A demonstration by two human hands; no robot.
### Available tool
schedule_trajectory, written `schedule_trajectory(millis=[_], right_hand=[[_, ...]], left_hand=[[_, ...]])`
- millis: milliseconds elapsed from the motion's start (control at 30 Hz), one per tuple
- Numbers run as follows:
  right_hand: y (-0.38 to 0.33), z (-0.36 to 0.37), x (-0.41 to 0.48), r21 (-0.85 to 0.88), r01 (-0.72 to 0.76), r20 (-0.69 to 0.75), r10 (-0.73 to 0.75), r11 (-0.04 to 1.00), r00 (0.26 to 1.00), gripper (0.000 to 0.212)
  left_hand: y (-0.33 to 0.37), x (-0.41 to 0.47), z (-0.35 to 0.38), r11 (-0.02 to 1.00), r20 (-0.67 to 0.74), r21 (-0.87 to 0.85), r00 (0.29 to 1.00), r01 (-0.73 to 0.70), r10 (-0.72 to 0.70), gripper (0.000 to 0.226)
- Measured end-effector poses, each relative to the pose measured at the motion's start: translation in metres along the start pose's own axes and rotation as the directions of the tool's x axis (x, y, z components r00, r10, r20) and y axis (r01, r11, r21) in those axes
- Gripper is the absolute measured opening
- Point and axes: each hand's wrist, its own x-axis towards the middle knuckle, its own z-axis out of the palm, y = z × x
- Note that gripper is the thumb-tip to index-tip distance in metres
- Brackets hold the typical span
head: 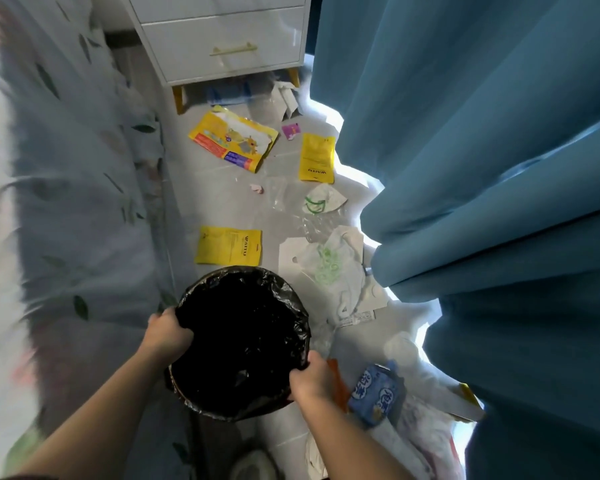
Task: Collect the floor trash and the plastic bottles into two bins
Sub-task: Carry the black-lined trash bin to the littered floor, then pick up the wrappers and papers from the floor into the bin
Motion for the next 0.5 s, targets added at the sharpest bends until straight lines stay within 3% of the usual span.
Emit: schedule_trajectory(millis=[133, 300, 400, 433, 500], right_hand=[[0.001, 0.009, 0.013, -0.015, 0.004, 0.004, -0.004, 1.0, 1.0, 0.019], [0.002, 0.023, 0.027, 0.12, 0.055, 0.02, -0.058, 0.991, 0.998, 0.015], [0.007, 0.035, 0.035, 0.178, 0.081, 0.076, -0.096, 0.981, 0.992, 0.016], [0.01, 0.034, 0.032, 0.188, 0.098, 0.099, -0.118, 0.977, 0.988, 0.023], [0.019, 0.024, 0.019, 0.179, 0.113, 0.181, -0.146, 0.977, 0.973, 0.057]], left_hand=[[-0.003, 0.005, 0.009, 0.999, -0.046, -0.02, 0.999, -0.025, 0.024, 0.04], [0.002, 0.011, 0.007, 0.997, -0.114, -0.055, 0.993, -0.048, 0.041, 0.029], [0.002, 0.008, 0.008, 0.991, -0.116, -0.119, 0.992, -0.058, 0.044, 0.047], [0.003, 0.003, 0.01, 0.99, -0.115, -0.132, 0.993, -0.052, 0.037, 0.059], [0.009, -0.018, 0.015, 0.993, -0.171, -0.085, 0.983, -0.086, 0.07, 0.076]])
